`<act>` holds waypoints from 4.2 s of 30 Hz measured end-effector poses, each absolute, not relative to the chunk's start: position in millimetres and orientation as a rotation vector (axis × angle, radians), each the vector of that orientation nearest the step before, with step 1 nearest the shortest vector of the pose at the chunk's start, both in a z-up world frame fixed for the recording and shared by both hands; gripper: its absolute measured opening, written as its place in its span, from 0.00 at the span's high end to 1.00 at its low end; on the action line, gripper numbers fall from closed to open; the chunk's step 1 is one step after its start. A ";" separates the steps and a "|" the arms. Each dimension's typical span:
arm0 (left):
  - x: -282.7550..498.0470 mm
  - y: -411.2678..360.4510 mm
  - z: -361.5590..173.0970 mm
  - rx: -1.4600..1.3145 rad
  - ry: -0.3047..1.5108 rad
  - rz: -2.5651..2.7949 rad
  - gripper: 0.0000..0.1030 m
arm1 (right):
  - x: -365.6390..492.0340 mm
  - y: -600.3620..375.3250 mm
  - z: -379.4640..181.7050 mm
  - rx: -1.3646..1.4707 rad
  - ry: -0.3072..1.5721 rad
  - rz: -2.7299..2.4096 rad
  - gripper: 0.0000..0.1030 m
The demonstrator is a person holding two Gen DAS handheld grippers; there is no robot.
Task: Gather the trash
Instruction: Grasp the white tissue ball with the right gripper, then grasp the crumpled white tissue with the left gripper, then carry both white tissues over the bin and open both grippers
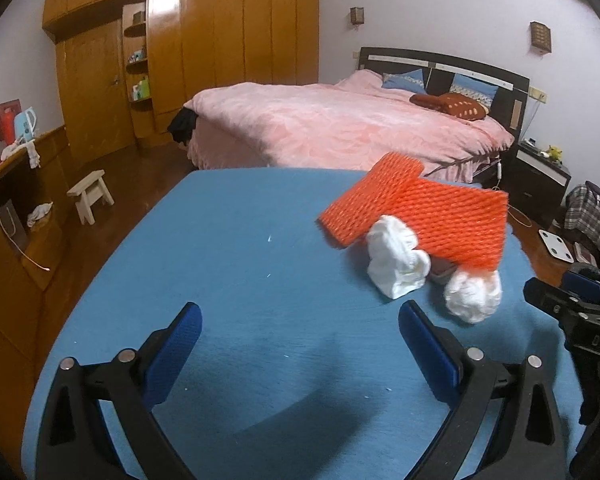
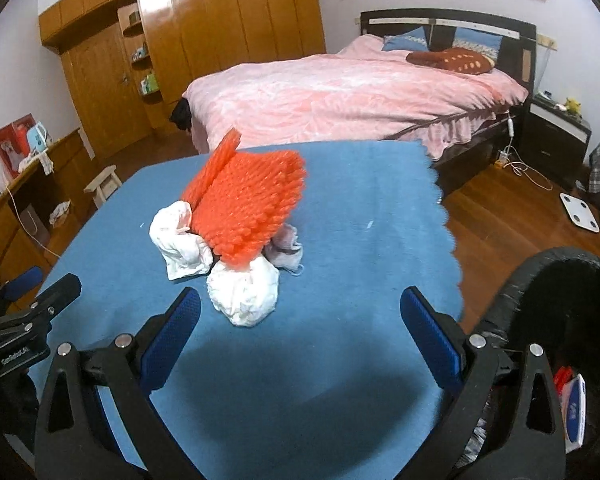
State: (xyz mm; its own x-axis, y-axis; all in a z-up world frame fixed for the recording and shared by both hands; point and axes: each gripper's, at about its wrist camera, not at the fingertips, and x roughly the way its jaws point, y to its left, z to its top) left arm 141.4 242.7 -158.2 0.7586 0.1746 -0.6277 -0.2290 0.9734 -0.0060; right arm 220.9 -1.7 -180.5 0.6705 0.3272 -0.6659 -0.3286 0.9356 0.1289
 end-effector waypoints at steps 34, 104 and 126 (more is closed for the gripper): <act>176.3 228.5 -176.5 -0.109 0.708 0.162 0.06 | 227.5 10.3 -209.7 -0.074 0.870 0.432 0.67; 149.9 172.5 -127.0 -0.117 0.689 0.001 0.62 | 184.6 -65.4 -147.4 0.050 0.778 0.354 0.62; 113.8 64.9 -74.3 -0.071 0.593 -0.200 0.62 | 113.0 -171.7 -88.2 0.070 0.633 0.206 0.62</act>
